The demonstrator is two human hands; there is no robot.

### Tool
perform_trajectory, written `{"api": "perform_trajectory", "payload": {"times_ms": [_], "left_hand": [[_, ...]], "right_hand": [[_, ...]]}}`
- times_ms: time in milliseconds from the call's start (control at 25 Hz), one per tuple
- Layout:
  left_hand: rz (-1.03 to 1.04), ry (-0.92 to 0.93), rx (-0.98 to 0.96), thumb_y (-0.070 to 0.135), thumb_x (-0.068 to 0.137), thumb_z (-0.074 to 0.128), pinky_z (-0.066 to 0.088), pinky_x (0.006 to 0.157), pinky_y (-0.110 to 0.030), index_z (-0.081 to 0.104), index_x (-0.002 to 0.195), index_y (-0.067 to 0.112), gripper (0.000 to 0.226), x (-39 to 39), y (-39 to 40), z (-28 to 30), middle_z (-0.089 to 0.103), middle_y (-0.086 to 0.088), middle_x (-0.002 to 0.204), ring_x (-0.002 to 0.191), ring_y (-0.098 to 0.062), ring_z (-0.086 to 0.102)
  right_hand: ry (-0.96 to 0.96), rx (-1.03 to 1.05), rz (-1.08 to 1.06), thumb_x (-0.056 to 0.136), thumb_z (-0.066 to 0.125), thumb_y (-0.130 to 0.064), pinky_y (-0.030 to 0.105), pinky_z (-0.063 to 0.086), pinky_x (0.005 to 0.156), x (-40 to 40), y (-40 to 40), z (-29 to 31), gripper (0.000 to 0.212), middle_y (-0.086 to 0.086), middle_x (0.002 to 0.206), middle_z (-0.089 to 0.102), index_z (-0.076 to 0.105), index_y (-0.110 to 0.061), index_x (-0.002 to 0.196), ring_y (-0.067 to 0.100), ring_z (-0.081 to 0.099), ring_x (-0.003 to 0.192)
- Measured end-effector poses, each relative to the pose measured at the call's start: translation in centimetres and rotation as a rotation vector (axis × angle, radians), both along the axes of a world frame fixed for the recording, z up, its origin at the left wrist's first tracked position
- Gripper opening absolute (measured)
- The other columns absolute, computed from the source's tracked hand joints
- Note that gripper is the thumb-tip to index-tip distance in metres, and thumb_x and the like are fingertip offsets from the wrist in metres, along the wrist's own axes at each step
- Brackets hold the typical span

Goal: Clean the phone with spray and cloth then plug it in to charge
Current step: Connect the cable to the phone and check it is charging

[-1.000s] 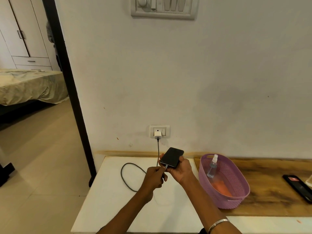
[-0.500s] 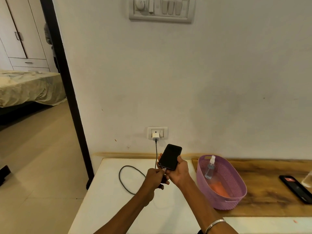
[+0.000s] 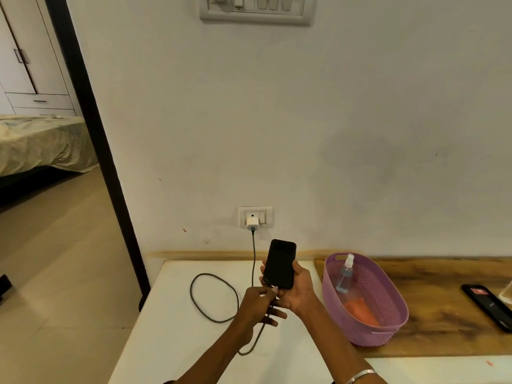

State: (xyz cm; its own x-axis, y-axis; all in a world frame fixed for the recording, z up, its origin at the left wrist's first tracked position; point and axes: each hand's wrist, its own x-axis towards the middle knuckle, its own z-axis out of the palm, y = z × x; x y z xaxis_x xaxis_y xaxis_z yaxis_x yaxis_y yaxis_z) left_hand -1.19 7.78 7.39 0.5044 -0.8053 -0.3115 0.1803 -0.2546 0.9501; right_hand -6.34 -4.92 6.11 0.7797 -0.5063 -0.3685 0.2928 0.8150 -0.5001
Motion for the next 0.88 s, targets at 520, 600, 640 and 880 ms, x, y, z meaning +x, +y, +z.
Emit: {"api": "perform_trajectory", "payload": {"times_ms": [520,600,640,880], "left_hand": [[-0.216,-0.171,0.496,0.031,0.101,0.054,0.055,0.067,-0.015,0.066,0.087,0.025,0.019,1.0,-0.1,-10.8,0.072,0.011,0.076,0.073,-0.006,0.072],[-0.219,-0.356,0.498,0.016,0.099,0.055,0.056,0.077,-0.013,0.066,0.088,0.027,0.019,1.9,0.7,-12.4,0.071,0.011,0.082,0.084,-0.005,0.071],[-0.21,-0.437,0.488,0.011,0.097,0.055,0.056,0.082,-0.014,0.066,0.089,0.027,0.022,2.4,1.2,-13.0,0.072,0.01,0.085,0.085,-0.003,0.071],[-0.232,-0.713,0.414,0.0,0.092,0.05,0.049,0.077,-0.007,0.071,0.095,0.026,0.034,3.4,2.2,-14.6,0.071,0.012,0.091,0.077,0.004,0.061]], "right_hand": [[0.34,-0.007,0.048,0.102,0.036,-0.033,0.055,0.056,0.079,-0.7,-3.1,-9.7,0.043,0.03,0.116,0.064,0.051,-0.002,0.126,0.046,0.066,0.097],[0.381,-0.007,0.05,0.103,0.036,-0.032,0.055,0.055,0.078,-0.9,-3.5,-10.5,0.04,0.029,0.108,0.067,0.052,-0.002,0.124,0.046,0.066,0.094],[0.402,-0.013,0.057,0.103,0.036,-0.032,0.055,0.055,0.078,-1.0,-3.7,-10.9,0.04,0.028,0.104,0.069,0.053,-0.002,0.123,0.045,0.066,0.093],[0.823,-0.226,0.11,0.101,0.045,-0.035,0.056,0.046,0.102,0.0,-4.2,-12.0,0.049,0.024,0.132,0.055,0.043,0.0,0.134,0.042,0.056,0.117]]}}
